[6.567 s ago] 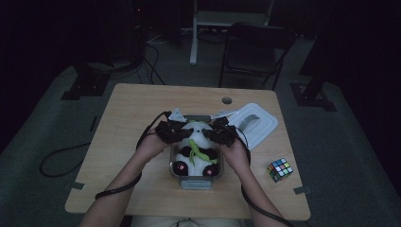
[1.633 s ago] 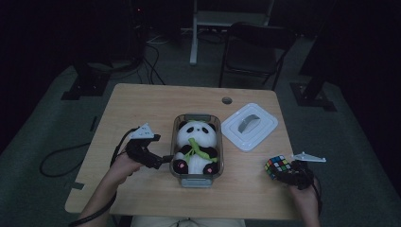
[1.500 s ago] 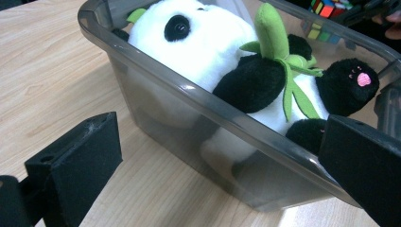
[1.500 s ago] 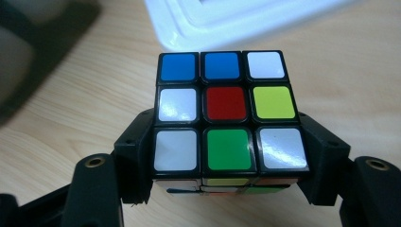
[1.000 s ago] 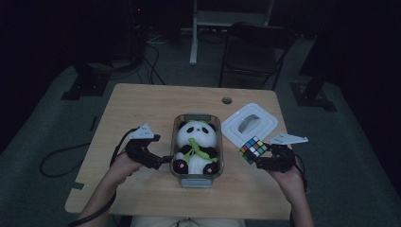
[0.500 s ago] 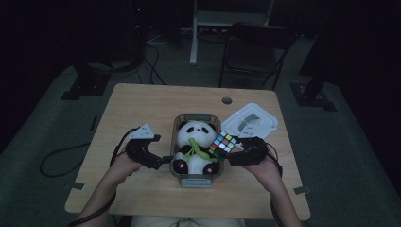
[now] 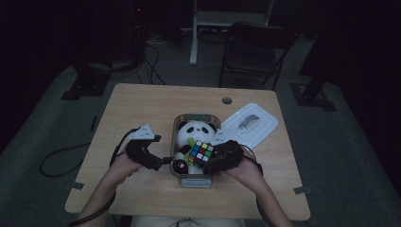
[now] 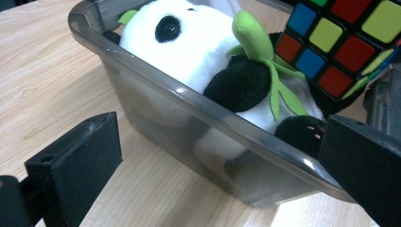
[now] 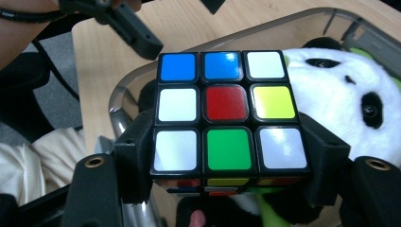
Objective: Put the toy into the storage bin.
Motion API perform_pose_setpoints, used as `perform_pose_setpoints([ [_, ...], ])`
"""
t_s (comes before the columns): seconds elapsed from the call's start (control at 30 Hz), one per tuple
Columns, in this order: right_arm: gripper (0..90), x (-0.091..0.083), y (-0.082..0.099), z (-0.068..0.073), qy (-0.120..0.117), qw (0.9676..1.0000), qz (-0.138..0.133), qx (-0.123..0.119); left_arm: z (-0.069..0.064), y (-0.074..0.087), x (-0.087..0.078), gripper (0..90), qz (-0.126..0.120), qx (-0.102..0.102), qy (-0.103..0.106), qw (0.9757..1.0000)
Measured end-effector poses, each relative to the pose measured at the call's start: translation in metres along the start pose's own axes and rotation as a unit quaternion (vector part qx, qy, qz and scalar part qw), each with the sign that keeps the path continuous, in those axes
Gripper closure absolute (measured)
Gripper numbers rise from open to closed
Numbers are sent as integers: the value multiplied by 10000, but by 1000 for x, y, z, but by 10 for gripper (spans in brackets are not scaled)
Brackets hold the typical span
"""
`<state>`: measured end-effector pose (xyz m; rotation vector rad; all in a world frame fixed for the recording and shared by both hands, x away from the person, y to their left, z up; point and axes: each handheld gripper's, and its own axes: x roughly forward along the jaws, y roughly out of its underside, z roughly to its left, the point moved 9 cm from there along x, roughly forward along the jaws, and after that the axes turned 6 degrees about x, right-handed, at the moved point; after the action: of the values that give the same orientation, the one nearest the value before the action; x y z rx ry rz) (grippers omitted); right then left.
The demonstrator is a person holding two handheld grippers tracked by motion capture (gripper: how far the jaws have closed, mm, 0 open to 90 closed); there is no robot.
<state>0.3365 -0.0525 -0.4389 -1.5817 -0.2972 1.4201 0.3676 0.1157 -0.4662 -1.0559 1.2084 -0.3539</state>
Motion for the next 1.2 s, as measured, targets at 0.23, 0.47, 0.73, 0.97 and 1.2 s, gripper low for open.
perform_pose_setpoints([
  [0.23,335,9,6,6,-238,9994,226,-129,-1,-2,0,9,-30,-2,-1,10000],
  [0.47,335,22,12,6,-304,9984,445,-162,-5,-5,2,9,12,76,64,9999],
  [0.73,296,7,3,5,-438,9989,123,64,-16,-17,2,10,-42,229,149,9996],
  [0.97,528,-19,-9,-1,-266,9990,-338,129,-31,-32,0,48,-140,451,304,9984],
  [1.2,809,-15,-3,0,-103,9997,-200,87,-53,-46,4,120,-215,780,433,9958],
])
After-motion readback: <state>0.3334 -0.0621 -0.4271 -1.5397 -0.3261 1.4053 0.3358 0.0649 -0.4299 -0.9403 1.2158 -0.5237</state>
